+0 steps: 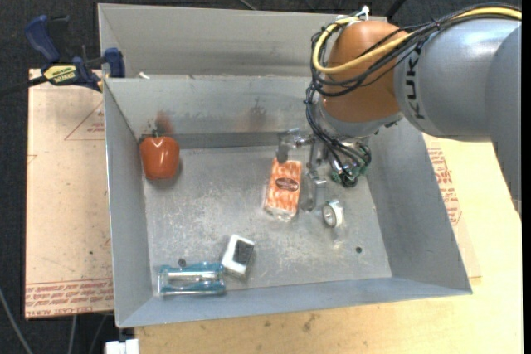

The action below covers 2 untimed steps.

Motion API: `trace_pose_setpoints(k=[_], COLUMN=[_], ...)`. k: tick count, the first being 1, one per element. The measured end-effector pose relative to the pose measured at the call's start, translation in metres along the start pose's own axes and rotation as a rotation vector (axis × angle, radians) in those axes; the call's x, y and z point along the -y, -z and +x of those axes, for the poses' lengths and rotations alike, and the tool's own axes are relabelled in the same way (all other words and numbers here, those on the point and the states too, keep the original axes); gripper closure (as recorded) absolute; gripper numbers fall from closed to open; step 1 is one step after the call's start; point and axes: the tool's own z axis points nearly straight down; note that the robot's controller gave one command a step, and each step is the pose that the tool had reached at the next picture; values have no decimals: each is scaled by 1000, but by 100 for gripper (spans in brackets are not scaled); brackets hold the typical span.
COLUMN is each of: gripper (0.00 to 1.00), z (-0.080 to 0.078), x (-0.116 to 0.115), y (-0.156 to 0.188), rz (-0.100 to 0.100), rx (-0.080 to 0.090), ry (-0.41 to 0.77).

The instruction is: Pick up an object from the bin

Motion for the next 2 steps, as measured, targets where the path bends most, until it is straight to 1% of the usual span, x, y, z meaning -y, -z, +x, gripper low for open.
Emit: trace_pose_setpoints(k=[1, 2], gripper=[0, 100], z=[8, -15], x=[-21, -30], y=[0, -45], rz=[-6, -3], rx=[-4, -3], ry=[38, 248])
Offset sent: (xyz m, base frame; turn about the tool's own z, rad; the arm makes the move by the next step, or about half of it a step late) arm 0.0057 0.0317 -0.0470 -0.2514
